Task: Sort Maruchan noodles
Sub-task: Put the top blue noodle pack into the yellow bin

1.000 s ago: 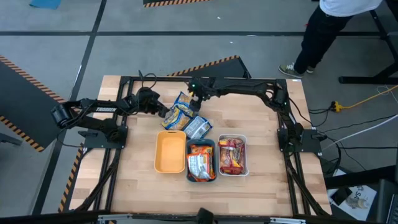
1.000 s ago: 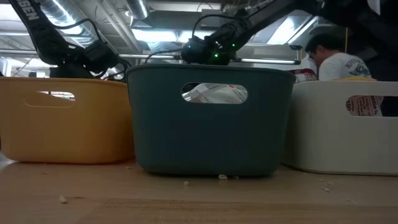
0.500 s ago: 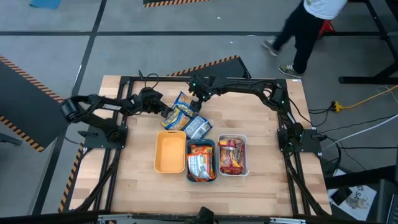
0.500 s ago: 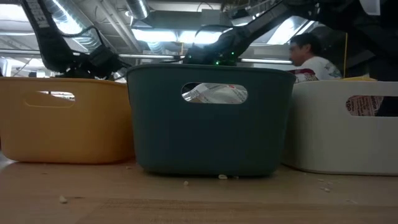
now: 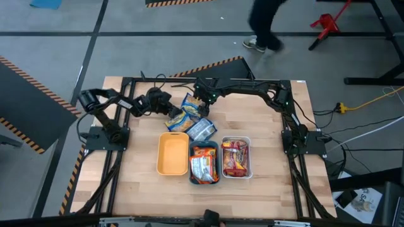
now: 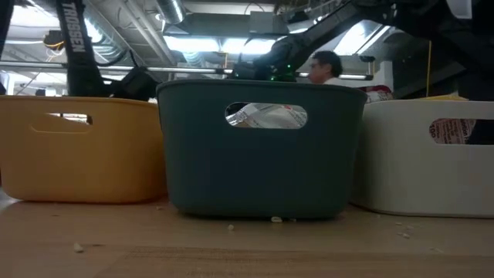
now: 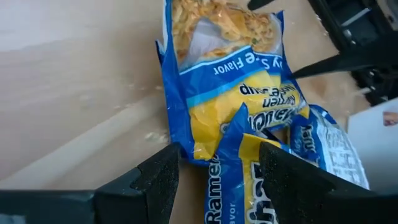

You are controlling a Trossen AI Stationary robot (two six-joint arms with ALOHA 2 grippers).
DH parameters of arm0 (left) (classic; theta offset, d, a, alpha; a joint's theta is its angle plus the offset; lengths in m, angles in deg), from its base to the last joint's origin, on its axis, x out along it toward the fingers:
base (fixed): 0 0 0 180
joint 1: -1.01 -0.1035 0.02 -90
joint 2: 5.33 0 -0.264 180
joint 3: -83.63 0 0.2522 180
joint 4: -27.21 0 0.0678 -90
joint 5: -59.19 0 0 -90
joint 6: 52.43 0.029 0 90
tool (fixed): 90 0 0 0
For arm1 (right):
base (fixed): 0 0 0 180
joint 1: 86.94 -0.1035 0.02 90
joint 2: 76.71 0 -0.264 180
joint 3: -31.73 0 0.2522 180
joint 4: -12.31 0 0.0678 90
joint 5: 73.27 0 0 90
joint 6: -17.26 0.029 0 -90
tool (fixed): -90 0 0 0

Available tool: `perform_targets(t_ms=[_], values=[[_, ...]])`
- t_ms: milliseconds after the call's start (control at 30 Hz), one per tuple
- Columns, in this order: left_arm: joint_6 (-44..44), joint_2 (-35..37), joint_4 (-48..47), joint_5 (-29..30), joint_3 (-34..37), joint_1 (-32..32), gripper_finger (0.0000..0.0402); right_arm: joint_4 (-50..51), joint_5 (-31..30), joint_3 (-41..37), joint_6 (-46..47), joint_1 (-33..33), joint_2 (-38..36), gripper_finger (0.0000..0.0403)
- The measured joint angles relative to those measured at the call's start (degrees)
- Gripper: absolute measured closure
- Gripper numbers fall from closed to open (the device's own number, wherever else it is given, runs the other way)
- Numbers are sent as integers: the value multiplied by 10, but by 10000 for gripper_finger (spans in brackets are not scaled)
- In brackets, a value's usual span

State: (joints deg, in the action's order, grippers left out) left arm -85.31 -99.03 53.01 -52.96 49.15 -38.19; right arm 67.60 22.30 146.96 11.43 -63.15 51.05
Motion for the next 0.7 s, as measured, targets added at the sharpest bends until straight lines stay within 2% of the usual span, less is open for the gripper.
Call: perform_targets(t_ms=[267,467,567,700], values=[[16,-45,-1,-46,-54,4,189,69,5,0,-29,15,0,59],[20,-67,-3,-71,-88,18,189,75,9,0,-62,14,0,61],[20,-76,-3,-68,-99,22,189,80,11,0,-69,14,-1,78],[21,-83,-2,-69,-103,23,189,81,11,0,-75,14,-1,126]])
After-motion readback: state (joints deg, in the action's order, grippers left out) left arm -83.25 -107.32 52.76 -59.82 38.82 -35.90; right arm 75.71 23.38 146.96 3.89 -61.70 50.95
